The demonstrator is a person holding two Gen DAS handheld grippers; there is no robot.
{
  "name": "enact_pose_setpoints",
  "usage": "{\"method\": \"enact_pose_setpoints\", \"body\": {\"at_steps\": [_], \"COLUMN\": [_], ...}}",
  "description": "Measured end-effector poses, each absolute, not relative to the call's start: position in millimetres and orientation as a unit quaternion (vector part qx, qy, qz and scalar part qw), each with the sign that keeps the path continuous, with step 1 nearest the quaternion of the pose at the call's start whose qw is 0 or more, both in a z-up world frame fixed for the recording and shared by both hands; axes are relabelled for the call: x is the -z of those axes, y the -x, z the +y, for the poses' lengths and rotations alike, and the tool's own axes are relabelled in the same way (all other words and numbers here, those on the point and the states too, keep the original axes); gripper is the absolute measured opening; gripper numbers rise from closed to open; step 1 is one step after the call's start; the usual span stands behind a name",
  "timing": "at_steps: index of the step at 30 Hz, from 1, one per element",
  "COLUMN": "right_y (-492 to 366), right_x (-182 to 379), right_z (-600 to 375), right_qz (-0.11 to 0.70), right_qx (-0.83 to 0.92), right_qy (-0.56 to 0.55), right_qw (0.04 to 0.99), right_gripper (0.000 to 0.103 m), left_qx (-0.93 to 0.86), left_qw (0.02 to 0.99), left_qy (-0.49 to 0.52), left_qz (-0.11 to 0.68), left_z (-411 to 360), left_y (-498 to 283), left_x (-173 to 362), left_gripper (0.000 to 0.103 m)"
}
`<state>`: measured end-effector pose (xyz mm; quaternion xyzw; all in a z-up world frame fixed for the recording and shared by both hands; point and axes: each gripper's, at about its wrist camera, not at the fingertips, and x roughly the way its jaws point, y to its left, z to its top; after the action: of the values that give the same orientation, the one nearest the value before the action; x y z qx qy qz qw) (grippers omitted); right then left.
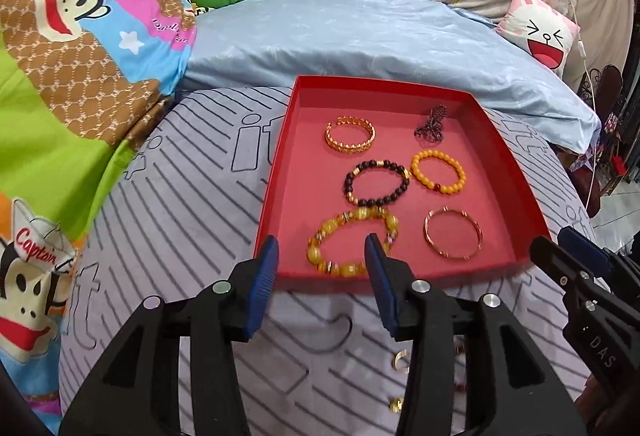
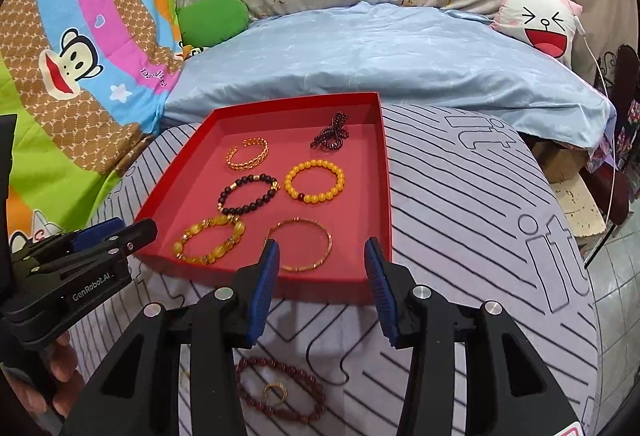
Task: Organize jewelry
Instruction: 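Withdraw both grippers from the tray toward the rings and red bracelet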
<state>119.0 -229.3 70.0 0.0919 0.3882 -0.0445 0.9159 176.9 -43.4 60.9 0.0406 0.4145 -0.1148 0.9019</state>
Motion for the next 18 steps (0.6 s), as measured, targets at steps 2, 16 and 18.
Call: {"method": "enact_pose_setpoints", "body": {"at_steps": [2,16,18], "right_y": [-108.0,-40.0,-33.2], "right_x": [-71.0,-53.2,-50.5], "right_z": [-226.9,-213.0,-213.0], "right_qz": [0.388,0.412,0.415], "right_qx": [0.043,0.042,0.043], "right_qy": [-0.09,-0.083,-0.083], "right_qw": [0.916,0.906,0.905], "right_gripper": [0.044,0.043,0.044], "left_qx": [0.114,0.111,0.114], "left_qw": [0.901,0.891,0.888], "left_qy": [-0.041,-0.038,-0.035], "left_qz": [0.416,0.439,0.443], "left_z": [-41.9,-24.6,-23.2], "left_y": [-168.3,-100.7,-92.5], "left_x": [-61.0,-43.7,-39.4], "left_gripper": [0.043,0.049,0.053]}}
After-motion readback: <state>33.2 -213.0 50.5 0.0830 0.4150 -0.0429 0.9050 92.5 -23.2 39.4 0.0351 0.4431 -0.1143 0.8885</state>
